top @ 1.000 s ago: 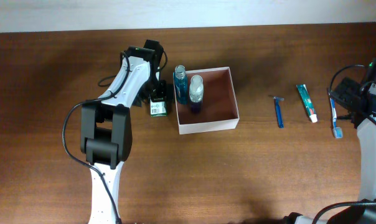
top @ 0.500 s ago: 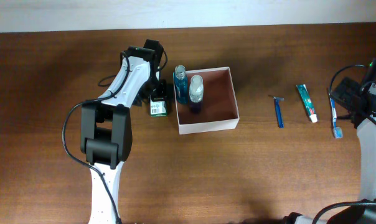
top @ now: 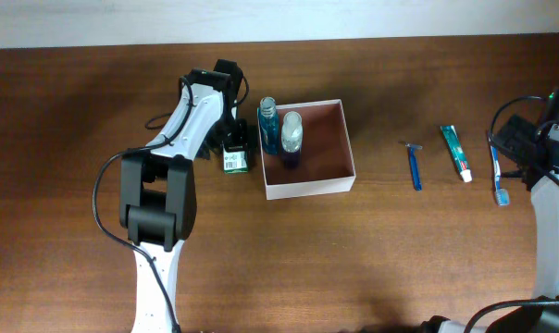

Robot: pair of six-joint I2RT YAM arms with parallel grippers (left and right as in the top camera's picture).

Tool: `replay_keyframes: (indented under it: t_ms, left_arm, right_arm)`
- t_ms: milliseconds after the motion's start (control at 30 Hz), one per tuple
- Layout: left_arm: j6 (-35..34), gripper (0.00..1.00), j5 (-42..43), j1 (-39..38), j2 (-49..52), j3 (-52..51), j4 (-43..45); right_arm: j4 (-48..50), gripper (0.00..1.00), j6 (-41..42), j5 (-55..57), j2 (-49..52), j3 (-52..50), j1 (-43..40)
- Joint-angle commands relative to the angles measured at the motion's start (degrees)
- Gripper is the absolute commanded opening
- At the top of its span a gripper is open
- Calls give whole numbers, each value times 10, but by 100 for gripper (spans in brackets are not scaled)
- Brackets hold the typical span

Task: Pack container
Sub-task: 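Lower the left gripper over the Dettol soap bar and grasp it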

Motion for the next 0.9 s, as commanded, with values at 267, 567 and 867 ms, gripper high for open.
replay_keyframes:
  t_ms: [267,567,867]
  left_arm:
    - [-8,99,-9,0,5,-3,3]
    - [-8,99,-8,0,25,-3,-2]
    - [-8,99,-8,0,32,-3,-2]
  right_arm:
    - [2,99,-3,11,1,5,-2]
    - [2,99,-3,11,1,5,-2]
    - [2,98,-3,11,1,5,-2]
